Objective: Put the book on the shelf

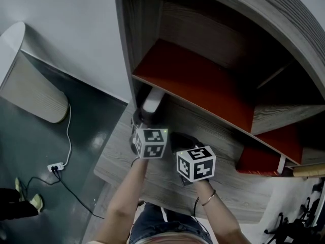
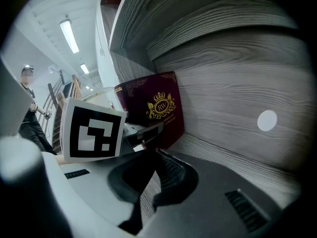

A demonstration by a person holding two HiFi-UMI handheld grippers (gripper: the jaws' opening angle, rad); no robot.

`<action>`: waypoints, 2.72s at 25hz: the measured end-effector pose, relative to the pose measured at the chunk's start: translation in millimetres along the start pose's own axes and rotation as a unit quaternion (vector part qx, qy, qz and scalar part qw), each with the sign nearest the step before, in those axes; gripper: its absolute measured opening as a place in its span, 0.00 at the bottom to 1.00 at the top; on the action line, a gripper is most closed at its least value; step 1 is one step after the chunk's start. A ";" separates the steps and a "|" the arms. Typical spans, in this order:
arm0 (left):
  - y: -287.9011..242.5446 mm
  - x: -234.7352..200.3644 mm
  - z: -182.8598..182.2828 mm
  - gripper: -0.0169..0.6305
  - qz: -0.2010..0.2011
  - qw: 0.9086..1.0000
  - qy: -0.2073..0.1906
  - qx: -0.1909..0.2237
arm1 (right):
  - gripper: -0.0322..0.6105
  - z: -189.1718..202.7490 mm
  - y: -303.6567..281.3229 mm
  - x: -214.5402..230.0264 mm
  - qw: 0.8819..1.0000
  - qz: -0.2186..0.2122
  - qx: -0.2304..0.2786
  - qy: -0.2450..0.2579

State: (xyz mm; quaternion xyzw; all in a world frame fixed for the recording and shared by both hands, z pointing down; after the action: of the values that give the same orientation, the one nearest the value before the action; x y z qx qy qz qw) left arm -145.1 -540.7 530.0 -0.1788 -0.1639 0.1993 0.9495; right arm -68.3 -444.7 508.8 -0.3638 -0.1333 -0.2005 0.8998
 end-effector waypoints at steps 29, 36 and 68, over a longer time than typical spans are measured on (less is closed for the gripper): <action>157.7 22.8 43.9 0.28 0.036 0.999 0.038 -0.014 | 0.06 36.9 64.0 -35.5 0.999 0.001 0.052 -0.003; 191.5 43.5 43.5 0.12 0.042 0.998 0.040 -0.017 | 0.06 56.0 91.6 -35.4 0.998 -0.006 0.063 -0.004; 346.4 158.8 -2.2 0.04 0.098 0.993 0.051 0.042 | 0.06 154.5 257.7 -47.2 0.988 -0.012 0.154 0.005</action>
State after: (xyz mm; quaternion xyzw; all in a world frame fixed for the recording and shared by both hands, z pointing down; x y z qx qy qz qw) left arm -117.4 -175.1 426.0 -0.1639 -0.0880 0.2889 0.9391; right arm -6.7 -154.1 443.7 -0.2182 -0.1623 -0.1905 0.9433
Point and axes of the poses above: the fingertips, and each gripper's own axes: y backward along the fingers, x to its right, z out of its underside, the point moved 3 cm from there along y, backward along the fingers, and after that the axes turned 11 degrees about -y, right-handed, at the moved point
